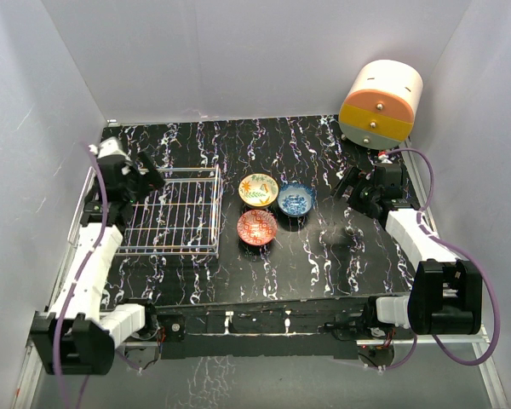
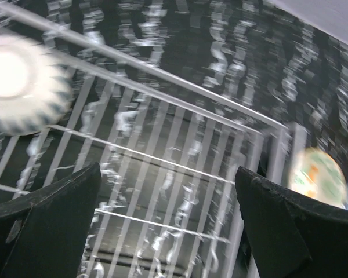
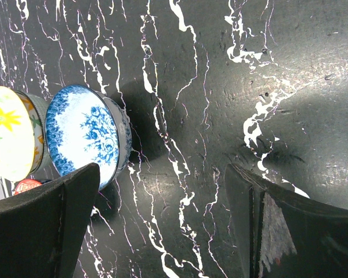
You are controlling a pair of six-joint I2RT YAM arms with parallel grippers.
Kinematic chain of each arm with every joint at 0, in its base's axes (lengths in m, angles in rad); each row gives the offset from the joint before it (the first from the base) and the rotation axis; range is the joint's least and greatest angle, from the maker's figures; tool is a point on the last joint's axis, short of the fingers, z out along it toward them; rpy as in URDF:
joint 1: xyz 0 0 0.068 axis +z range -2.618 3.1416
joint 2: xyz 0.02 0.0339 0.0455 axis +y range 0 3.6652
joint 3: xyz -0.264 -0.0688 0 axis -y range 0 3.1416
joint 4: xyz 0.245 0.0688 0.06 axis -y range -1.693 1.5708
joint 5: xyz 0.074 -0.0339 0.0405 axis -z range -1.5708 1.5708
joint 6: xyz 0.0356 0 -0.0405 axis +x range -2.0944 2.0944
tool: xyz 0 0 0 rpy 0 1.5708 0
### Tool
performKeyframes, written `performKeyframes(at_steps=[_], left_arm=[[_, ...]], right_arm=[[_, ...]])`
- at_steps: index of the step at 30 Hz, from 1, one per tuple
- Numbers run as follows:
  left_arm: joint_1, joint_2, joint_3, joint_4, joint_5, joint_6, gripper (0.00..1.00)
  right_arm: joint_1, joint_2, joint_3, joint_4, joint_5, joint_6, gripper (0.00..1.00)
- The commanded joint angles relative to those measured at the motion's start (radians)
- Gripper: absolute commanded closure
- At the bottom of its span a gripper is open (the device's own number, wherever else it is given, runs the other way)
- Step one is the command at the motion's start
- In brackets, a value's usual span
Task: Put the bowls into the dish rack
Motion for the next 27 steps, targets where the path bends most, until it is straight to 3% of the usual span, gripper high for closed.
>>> performKeyframes(at_steps=[1,4,7,11,13,18,27], left_arm=[[-0.248,-0.060,0.071,-0.021,0.002,0.070,0.03],[-0.433,-0.039,0.097,-0.011,-0.044,0.090,0.03],[-0.668,0.007,0.104,0.033,-0.187,0.127,0.03],[-0.983,0.182,0.151,0.085,-0.406,0.236,0.04],[-1.072,0.277,0.168,0.126,-0.457,0.282,0.04],[-1.103,0.383,0.080,0.302,-0.389,0.307,0.06],[-1.101,0.471,-0.033,0.472,-0.355,0.358,0.10]], right_arm=[[-0.001,-0.007,0.028,0.057,-0.005,0.022,0.08],[-0.001,-0.009,0.030,0.057,-0.009,0.025,0.08],[-0.001,-0.014,0.030,0.057,0.004,0.024,0.08],[-0.001,-0.008,0.032,0.061,0.013,0.022,0.08],[-0.001,-0.006,0.034,0.060,0.011,0.022,0.08],[-0.001,-0.014,0.036,0.056,0.015,0.019,0.07],[-0.001,0.004,0.018,0.075,0.002,0.021,0.07]])
